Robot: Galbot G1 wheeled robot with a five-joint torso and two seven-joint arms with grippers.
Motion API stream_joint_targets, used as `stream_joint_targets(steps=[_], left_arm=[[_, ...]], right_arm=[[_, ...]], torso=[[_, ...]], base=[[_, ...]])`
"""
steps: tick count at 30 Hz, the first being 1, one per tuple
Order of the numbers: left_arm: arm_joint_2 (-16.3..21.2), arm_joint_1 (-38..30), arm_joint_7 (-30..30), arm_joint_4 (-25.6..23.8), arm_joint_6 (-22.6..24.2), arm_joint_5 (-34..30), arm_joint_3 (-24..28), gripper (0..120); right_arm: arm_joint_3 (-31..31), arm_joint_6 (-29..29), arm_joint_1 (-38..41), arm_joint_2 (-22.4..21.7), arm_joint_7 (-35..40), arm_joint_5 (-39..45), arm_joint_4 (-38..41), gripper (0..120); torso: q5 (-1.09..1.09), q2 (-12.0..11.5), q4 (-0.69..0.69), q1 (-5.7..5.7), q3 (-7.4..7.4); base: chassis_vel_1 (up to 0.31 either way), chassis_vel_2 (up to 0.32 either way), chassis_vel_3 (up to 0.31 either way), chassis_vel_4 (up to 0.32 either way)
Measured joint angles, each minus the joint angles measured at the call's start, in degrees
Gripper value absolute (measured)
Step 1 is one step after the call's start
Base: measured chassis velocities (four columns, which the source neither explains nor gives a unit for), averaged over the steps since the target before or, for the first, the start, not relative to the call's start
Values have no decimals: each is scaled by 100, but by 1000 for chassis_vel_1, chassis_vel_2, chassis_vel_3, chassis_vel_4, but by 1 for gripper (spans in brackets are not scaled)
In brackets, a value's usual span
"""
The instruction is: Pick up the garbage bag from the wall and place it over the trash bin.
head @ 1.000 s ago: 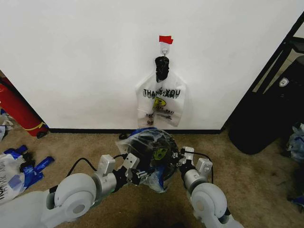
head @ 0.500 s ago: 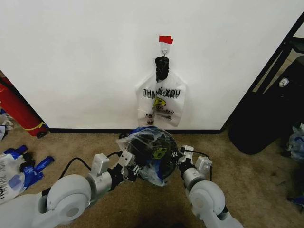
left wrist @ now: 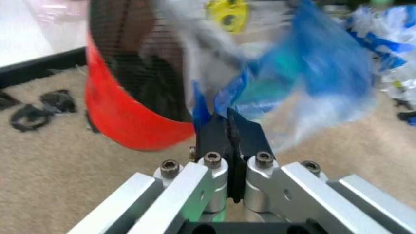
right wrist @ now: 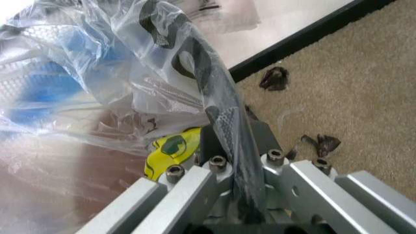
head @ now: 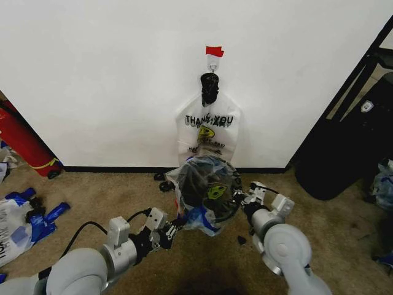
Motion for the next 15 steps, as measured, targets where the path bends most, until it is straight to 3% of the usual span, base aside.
stream_joint_targets(steps=[10, 15], left_arm=[[-131, 63, 344, 778, -386, 899, 36, 0], [-471, -45, 345, 1071, -434, 1204, 95, 0]], right_arm=[[307, -69, -123, -215, 54, 511, 293, 0], [347, -165, -230, -242, 47, 752, 515, 0]], torso=[[0, 0, 0, 0, 0], [0, 0, 0, 0, 0]], base=[[0, 0, 0, 0], [0, 0, 0, 0]])
